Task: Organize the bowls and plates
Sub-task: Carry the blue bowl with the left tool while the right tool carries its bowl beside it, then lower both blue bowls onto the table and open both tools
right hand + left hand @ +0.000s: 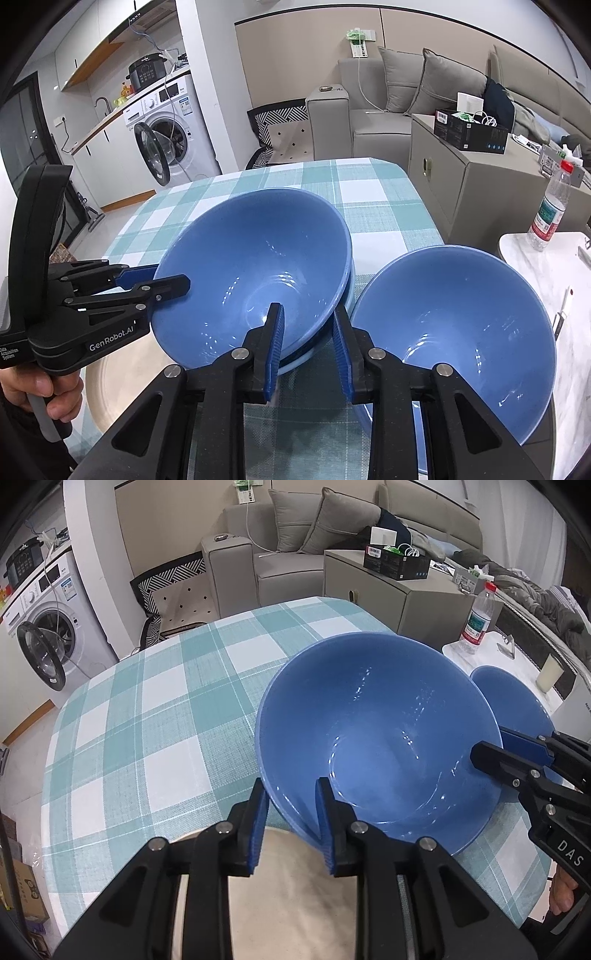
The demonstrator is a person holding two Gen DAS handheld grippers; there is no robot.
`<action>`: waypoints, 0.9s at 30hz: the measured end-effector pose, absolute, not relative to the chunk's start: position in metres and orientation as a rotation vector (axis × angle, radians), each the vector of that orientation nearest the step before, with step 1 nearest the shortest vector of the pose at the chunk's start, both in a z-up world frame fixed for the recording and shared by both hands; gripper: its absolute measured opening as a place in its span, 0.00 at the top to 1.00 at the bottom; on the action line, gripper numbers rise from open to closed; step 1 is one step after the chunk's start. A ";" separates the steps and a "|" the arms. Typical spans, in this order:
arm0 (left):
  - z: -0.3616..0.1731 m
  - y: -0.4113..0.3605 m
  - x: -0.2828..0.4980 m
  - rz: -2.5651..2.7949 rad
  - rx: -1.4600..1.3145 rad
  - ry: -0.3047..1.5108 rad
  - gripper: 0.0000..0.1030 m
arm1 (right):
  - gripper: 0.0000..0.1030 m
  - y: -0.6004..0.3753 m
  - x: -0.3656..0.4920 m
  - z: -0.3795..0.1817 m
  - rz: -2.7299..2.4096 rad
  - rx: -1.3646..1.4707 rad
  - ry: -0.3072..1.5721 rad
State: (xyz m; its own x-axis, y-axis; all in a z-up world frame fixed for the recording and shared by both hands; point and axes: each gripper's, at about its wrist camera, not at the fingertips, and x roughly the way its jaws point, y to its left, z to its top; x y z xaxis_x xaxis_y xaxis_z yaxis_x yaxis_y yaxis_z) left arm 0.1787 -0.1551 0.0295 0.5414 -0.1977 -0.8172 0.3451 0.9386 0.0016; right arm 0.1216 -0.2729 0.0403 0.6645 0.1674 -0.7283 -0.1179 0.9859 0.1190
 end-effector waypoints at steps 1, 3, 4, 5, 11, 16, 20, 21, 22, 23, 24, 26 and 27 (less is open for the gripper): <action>0.029 -0.156 0.179 -0.323 0.174 0.944 0.76 | 0.73 -0.273 0.122 0.040 0.159 0.060 0.829; 0.029 -0.157 0.178 -0.321 0.184 0.941 0.76 | 0.73 -0.272 0.121 0.039 0.155 0.051 0.828; 0.029 -0.157 0.178 -0.320 0.187 0.940 0.76 | 0.73 -0.272 0.122 0.039 0.153 0.047 0.827; 0.028 -0.157 0.178 -0.319 0.189 0.939 0.76 | 0.73 -0.271 0.121 0.039 0.153 0.045 0.827; 0.028 -0.157 0.178 -0.327 0.186 0.944 0.71 | 0.71 -0.271 0.121 0.038 0.156 0.042 0.827; 0.028 -0.155 0.179 -0.346 0.156 0.962 0.64 | 0.69 -0.269 0.120 0.038 0.159 0.026 0.831; 0.027 -0.157 0.177 -0.360 0.149 0.970 0.58 | 0.65 -0.268 0.119 0.037 0.163 0.012 0.832; 0.028 -0.158 0.176 -0.361 0.150 0.969 0.55 | 0.64 -0.268 0.120 0.038 0.164 0.012 0.832; 0.028 -0.159 0.175 -0.363 0.151 0.968 0.53 | 0.64 -0.269 0.120 0.038 0.164 0.013 0.832; 0.028 -0.159 0.175 -0.366 0.151 0.967 0.52 | 0.64 -0.269 0.119 0.039 0.165 0.014 0.830; 0.029 -0.159 0.174 -0.370 0.149 0.967 0.52 | 0.63 -0.270 0.119 0.039 0.167 0.016 0.829; 0.030 -0.159 0.174 -0.376 0.142 0.966 0.51 | 0.62 -0.270 0.119 0.040 0.172 0.019 0.828; 0.030 -0.159 0.174 -0.376 0.139 0.967 0.51 | 0.61 -0.270 0.118 0.040 0.171 0.017 0.825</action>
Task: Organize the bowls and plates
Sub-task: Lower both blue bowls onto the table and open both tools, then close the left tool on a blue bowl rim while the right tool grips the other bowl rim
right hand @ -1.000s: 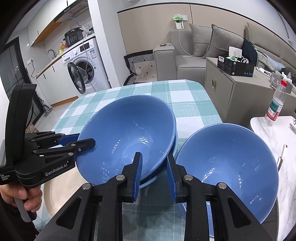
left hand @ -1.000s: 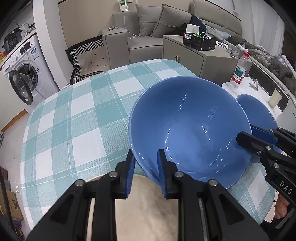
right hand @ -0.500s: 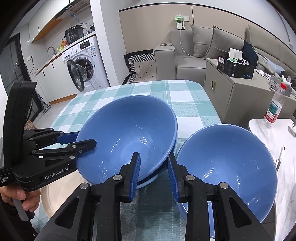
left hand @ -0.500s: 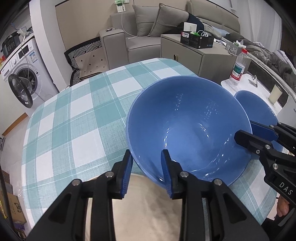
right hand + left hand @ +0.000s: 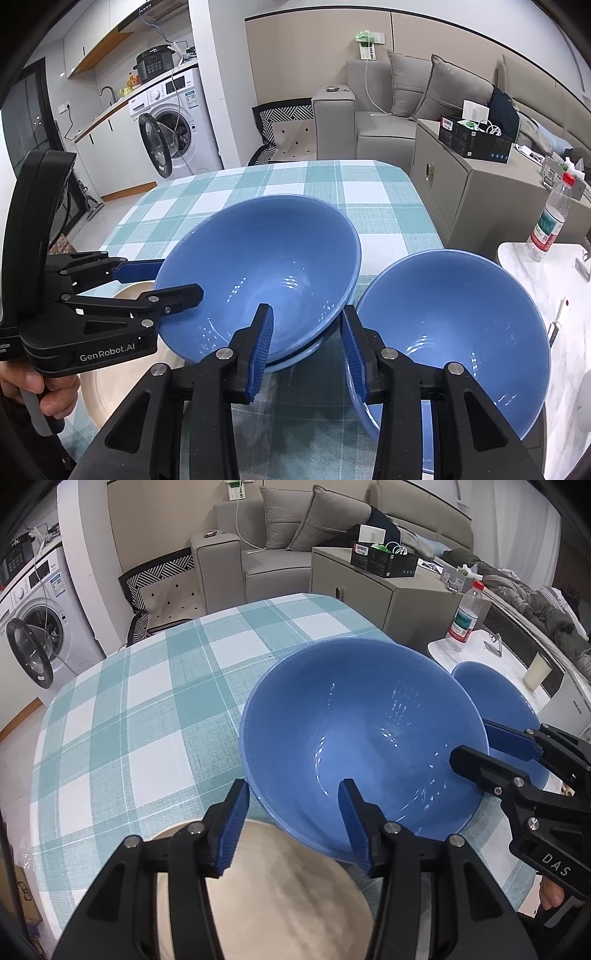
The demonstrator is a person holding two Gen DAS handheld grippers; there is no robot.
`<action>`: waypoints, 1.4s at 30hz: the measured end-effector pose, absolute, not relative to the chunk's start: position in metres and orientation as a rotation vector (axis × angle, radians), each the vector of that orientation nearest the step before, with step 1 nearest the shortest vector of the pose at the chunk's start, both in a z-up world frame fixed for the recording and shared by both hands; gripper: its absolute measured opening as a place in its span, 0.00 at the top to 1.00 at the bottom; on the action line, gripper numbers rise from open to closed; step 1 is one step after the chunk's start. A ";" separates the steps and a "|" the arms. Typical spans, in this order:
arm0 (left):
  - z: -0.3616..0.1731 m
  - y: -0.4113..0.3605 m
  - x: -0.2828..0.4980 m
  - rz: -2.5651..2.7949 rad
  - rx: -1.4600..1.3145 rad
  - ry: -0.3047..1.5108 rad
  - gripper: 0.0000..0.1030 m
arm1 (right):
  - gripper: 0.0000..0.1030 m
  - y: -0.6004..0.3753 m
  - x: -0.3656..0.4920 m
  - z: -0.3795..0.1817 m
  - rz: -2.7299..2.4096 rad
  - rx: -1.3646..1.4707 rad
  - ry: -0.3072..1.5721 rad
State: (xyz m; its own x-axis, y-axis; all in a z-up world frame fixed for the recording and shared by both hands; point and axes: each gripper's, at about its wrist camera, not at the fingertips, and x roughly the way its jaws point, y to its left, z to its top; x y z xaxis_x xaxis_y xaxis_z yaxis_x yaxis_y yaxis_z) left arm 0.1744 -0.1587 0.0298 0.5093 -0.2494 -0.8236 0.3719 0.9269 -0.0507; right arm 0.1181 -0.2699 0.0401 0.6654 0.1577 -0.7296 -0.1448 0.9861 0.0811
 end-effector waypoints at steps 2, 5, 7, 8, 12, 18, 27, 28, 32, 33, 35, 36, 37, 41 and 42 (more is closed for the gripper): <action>0.030 -0.158 0.175 -0.373 0.134 0.972 0.51 | 0.58 -0.270 0.117 0.040 0.172 0.013 0.821; 0.031 -0.158 0.174 -0.378 0.128 0.975 0.49 | 0.54 -0.270 0.116 0.041 0.183 0.012 0.815; 0.031 -0.158 0.173 -0.382 0.125 0.976 0.47 | 0.52 -0.269 0.116 0.042 0.193 0.011 0.813; 0.032 -0.158 0.172 -0.385 0.126 0.973 0.47 | 0.47 -0.268 0.115 0.042 0.197 0.011 0.809; 0.036 -0.158 0.169 -0.392 0.120 0.962 0.42 | 0.23 -0.272 0.112 0.047 0.227 0.035 0.782; 0.047 -0.157 0.162 -0.386 0.115 0.925 0.14 | 0.05 -0.281 0.110 0.055 0.197 0.051 0.750; 0.055 -0.158 0.156 -0.392 0.094 0.900 0.00 | 0.01 -0.304 0.099 0.077 0.202 0.076 0.676; 0.056 -0.159 0.155 -0.392 0.093 0.900 0.00 | 0.01 -0.308 0.097 0.079 0.197 0.074 0.668; 0.061 -0.164 0.148 -0.402 0.090 0.887 0.00 | 0.01 -0.328 0.091 0.086 0.163 0.092 0.657; 0.062 -0.167 0.145 -0.406 0.092 0.883 0.00 | 0.01 -0.333 0.089 0.087 0.154 0.096 0.657; 0.063 -0.172 0.140 -0.414 0.100 0.879 0.00 | 0.01 -0.345 0.085 0.091 0.131 0.099 0.654; 0.064 -0.175 0.138 -0.419 0.104 0.876 0.00 | 0.01 -0.351 0.084 0.093 0.120 0.103 0.650; 0.065 -0.178 0.136 -0.422 0.106 0.874 0.00 | 0.01 -0.357 0.081 0.095 0.113 0.108 0.648; 0.066 -0.189 0.129 -0.426 0.114 0.870 0.00 | 0.01 -0.377 0.071 0.104 0.076 0.117 0.626; 0.065 -0.191 0.128 -0.424 0.113 0.868 0.00 | 0.01 -0.381 0.069 0.105 0.072 0.115 0.625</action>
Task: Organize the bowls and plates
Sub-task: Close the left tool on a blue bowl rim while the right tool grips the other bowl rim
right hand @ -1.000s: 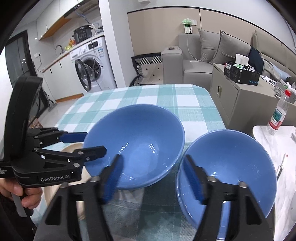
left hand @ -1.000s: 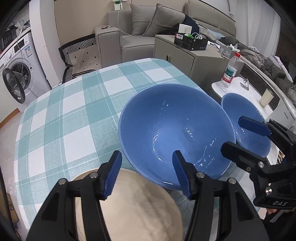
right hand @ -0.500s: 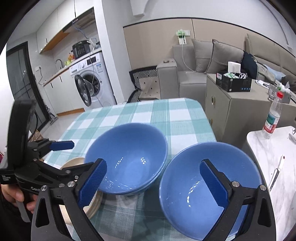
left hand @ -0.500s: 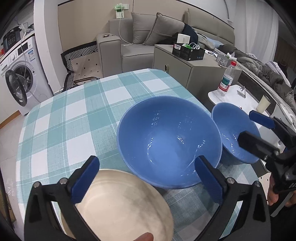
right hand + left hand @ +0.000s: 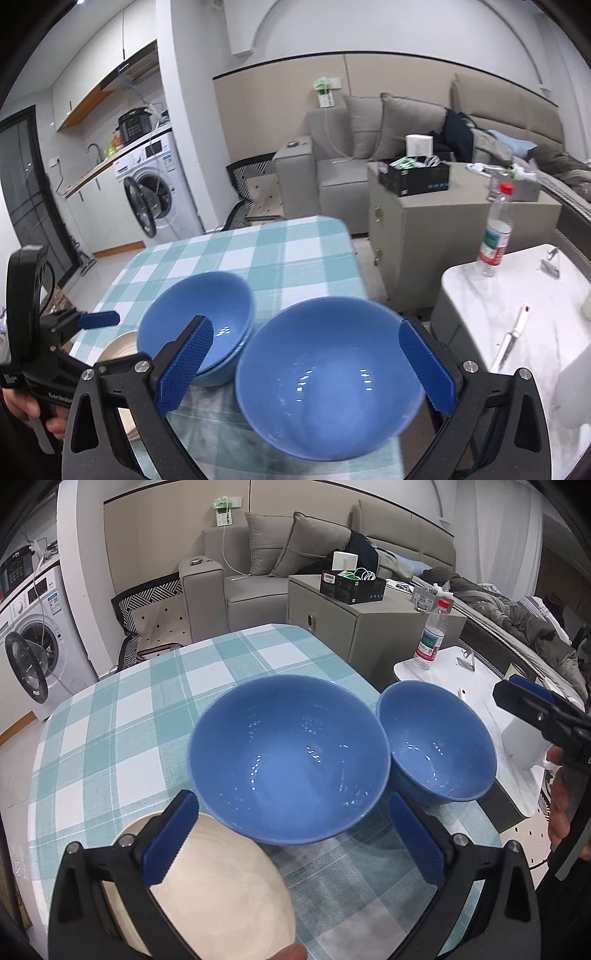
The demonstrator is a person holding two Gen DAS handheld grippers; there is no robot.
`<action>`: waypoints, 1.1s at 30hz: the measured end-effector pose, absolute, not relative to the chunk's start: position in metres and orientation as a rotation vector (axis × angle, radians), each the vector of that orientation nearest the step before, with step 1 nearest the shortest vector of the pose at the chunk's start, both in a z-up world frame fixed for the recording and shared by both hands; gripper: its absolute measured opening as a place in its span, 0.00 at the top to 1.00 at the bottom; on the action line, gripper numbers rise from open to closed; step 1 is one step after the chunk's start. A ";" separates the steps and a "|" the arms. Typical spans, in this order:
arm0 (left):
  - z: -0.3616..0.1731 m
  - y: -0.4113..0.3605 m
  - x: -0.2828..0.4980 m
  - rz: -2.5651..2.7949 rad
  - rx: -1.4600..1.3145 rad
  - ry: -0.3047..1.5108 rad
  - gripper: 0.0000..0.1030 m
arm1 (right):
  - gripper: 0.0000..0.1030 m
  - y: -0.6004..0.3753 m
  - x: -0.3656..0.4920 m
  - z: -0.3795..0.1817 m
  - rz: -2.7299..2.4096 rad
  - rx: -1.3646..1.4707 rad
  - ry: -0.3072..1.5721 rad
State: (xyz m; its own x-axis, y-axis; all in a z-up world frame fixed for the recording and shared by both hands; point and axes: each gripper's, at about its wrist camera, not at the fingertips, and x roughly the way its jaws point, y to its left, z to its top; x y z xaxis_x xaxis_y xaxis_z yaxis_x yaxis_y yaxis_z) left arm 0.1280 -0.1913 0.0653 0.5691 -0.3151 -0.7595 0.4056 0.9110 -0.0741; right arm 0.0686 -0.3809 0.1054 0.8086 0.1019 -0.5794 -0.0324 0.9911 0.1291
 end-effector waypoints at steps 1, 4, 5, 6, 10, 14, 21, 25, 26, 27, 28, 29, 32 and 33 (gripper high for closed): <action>0.065 -0.194 0.126 -0.424 0.111 0.868 0.00 | 0.01 -0.384 0.067 0.107 0.067 0.111 0.624; 0.063 -0.202 0.122 -0.442 0.102 0.877 0.00 | 0.01 -0.391 0.064 0.107 0.055 0.096 0.629; 0.063 -0.204 0.121 -0.446 0.099 0.877 0.00 | 0.01 -0.393 0.064 0.107 0.049 0.090 0.630; 0.063 -0.207 0.120 -0.448 0.100 0.874 0.00 | 0.01 -0.396 0.064 0.107 0.045 0.089 0.630; 0.060 -0.221 0.113 -0.457 0.125 0.876 0.02 | 0.01 -0.407 0.066 0.102 0.034 0.100 0.652; 0.062 -0.232 0.105 -0.480 0.135 0.862 0.02 | 0.01 -0.418 0.068 0.095 0.009 0.126 0.682; 0.057 -0.254 0.100 -0.532 0.147 0.879 0.15 | 0.01 -0.428 0.068 0.089 0.022 0.158 0.704; 0.055 -0.260 0.100 -0.551 0.113 0.889 0.16 | 0.01 -0.434 0.069 0.088 0.026 0.179 0.707; 0.055 -0.260 0.100 -0.556 0.100 0.894 0.16 | 0.01 -0.436 0.069 0.087 0.022 0.183 0.710; 0.054 -0.261 0.100 -0.561 0.089 0.900 0.19 | 0.01 -0.438 0.069 0.086 0.018 0.187 0.714; 0.054 -0.263 0.101 -0.567 0.082 0.908 0.26 | 0.01 -0.439 0.069 0.085 0.015 0.188 0.718; 0.053 -0.264 0.101 -0.571 0.078 0.918 0.30 | 0.01 -0.440 0.069 0.084 0.011 0.188 0.722; 0.052 -0.268 0.104 -0.570 0.055 0.931 0.32 | 0.01 -0.443 0.071 0.080 0.004 0.197 0.736; 0.051 -0.269 0.104 -0.573 0.043 0.938 0.35 | 0.01 -0.444 0.072 0.078 0.009 0.203 0.742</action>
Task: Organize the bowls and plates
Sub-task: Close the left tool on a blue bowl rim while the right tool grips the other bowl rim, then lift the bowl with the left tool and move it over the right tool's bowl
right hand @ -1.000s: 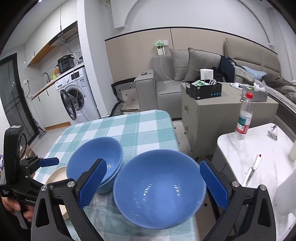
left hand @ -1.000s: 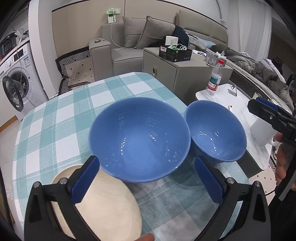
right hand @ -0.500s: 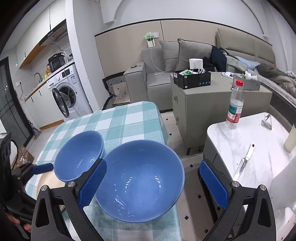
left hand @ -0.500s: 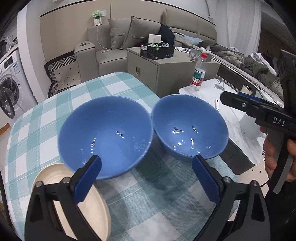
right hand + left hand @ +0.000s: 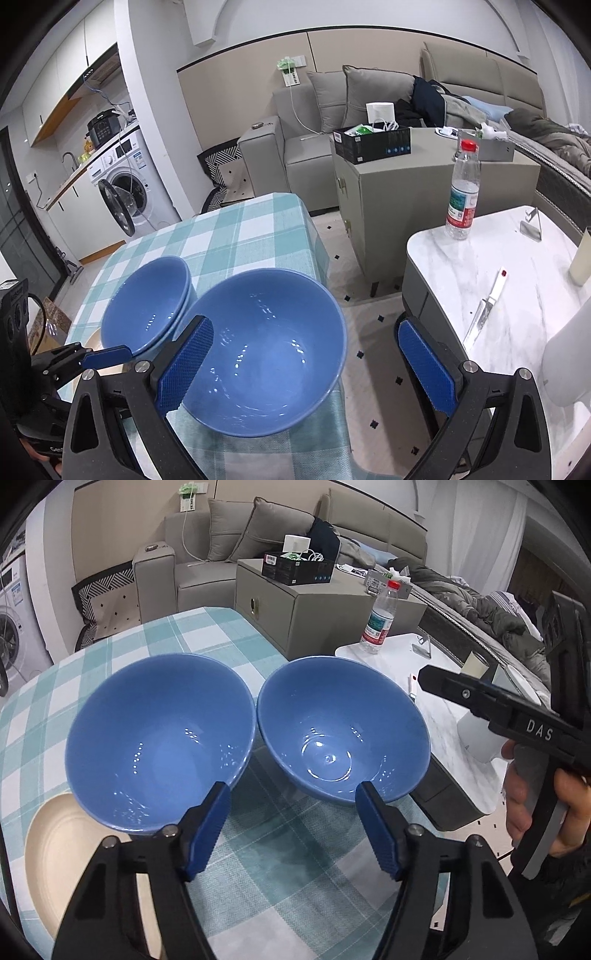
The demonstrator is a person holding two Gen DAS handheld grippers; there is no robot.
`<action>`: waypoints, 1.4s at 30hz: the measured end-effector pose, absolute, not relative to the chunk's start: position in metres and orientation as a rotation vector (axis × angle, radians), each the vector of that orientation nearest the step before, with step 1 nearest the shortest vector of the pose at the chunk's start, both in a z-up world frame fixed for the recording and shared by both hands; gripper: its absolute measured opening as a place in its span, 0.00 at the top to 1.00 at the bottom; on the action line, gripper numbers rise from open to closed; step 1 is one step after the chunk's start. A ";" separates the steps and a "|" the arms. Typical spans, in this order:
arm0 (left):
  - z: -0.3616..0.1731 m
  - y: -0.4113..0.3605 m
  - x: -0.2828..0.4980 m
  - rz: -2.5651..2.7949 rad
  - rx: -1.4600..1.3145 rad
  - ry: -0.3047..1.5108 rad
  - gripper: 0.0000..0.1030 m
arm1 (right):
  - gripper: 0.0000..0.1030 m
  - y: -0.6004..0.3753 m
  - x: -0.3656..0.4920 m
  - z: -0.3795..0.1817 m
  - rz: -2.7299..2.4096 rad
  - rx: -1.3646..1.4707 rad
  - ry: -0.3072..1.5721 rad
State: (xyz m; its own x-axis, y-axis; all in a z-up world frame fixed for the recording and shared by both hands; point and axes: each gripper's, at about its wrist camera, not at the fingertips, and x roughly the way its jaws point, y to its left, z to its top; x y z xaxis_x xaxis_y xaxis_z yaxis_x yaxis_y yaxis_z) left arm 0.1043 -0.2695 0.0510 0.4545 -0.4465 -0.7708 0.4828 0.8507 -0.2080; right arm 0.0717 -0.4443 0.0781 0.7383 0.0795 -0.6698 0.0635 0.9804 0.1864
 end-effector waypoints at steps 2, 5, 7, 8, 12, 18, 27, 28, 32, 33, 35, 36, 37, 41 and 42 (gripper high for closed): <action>0.049 -0.270 0.106 -0.578 0.022 0.952 0.40 | 0.01 -0.446 0.074 0.075 0.012 0.208 0.753; 0.046 -0.272 0.108 -0.589 0.000 0.972 0.44 | 0.01 -0.446 0.075 0.072 0.014 0.209 0.761; 0.045 -0.274 0.107 -0.595 -0.008 0.979 0.47 | 0.01 -0.446 0.075 0.071 0.016 0.206 0.763; 0.044 -0.275 0.107 -0.595 -0.008 0.982 0.47 | 0.01 -0.446 0.075 0.070 0.019 0.204 0.764; 0.043 -0.280 0.110 -0.583 -0.006 0.987 0.47 | 0.01 -0.449 0.078 0.067 0.016 0.207 0.774; 0.037 -0.290 0.117 -0.579 0.003 1.004 0.47 | 0.11 -0.455 0.083 0.057 0.004 0.219 0.803; 0.025 -0.304 0.121 -0.580 0.018 1.017 0.50 | 0.49 -0.461 0.094 0.035 0.001 0.213 0.869; 0.023 -0.304 0.121 -0.579 0.019 1.017 0.50 | 0.51 -0.462 0.095 0.033 0.005 0.213 0.871; 0.021 -0.304 0.123 -0.567 0.017 1.018 0.54 | 0.58 -0.463 0.096 0.030 0.005 0.209 0.876; 0.020 -0.303 0.123 -0.563 0.016 1.018 0.57 | 0.59 -0.464 0.096 0.030 0.006 0.212 0.875; 0.020 -0.302 0.123 -0.561 0.012 1.014 0.60 | 0.61 -0.464 0.096 0.028 0.000 0.208 0.880; 0.020 -0.302 0.124 -0.561 0.010 1.014 0.60 | 0.61 -0.464 0.097 0.028 0.001 0.204 0.883; 0.020 -0.301 0.124 -0.559 0.009 1.013 0.62 | 0.61 -0.463 0.097 0.027 0.004 0.205 0.886; 0.019 -0.301 0.125 -0.557 0.014 1.008 0.63 | 0.61 -0.462 0.099 0.024 0.011 0.208 0.895; 0.020 -0.301 0.126 -0.558 0.014 1.007 0.64 | 0.61 -0.461 0.100 0.024 0.014 0.210 0.896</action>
